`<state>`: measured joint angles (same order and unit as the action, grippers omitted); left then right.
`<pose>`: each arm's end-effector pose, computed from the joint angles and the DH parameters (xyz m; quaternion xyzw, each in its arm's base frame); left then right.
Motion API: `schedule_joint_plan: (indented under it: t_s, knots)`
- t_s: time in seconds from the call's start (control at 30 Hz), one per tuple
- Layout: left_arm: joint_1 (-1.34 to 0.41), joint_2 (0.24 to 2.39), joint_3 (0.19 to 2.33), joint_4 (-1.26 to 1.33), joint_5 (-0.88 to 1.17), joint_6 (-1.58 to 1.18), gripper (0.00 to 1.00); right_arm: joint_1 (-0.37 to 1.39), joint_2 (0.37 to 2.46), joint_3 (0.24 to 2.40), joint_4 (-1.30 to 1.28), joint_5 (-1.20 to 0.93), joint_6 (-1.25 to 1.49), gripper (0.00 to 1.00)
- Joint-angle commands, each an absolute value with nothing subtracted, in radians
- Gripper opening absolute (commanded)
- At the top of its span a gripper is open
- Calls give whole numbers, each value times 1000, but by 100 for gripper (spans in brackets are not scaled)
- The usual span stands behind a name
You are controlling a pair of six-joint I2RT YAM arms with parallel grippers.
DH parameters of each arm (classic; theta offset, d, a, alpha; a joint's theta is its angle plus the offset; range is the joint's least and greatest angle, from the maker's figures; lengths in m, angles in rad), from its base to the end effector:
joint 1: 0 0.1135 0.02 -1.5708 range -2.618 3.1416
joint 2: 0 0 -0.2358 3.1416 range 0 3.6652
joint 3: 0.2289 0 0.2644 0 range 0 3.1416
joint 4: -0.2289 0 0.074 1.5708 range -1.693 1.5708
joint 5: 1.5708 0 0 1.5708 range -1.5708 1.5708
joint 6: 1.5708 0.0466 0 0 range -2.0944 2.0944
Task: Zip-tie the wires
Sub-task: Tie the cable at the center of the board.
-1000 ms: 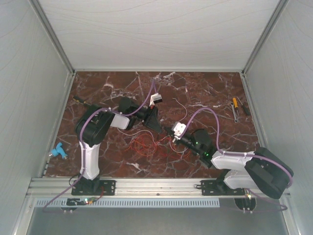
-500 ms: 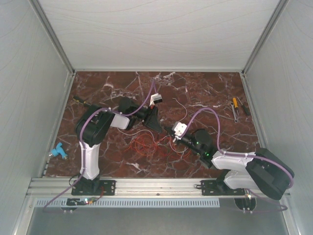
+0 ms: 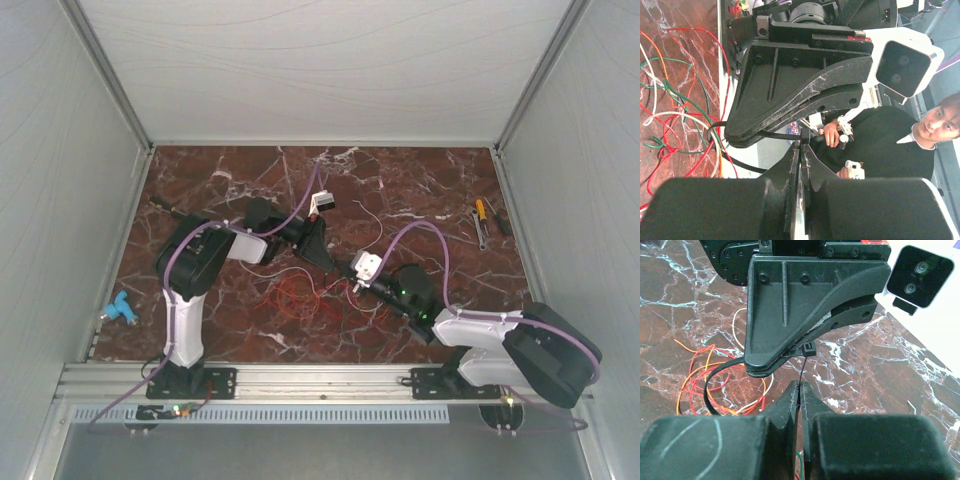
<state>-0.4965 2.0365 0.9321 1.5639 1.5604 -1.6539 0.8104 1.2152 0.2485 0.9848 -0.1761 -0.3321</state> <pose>0.2961 -0.2134 0.1542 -0.2952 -0.6407 0.7076 0.0392 0.1687 0.1892 0.1589 -0.4302 0.5532 0.2282 0.6759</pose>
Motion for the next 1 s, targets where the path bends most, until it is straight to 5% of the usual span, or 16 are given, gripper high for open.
schedule_joint_plan:
  t_s: [0.0, 0.97]
  knots:
    - [-502, 2015, 967, 1832, 1549, -1663, 0, 818, 1185, 249, 1075, -155, -344, 0]
    - [-512, 1971, 981, 1832, 1533, -1727, 0, 836, 1088, 252, 1043, -170, -423, 0]
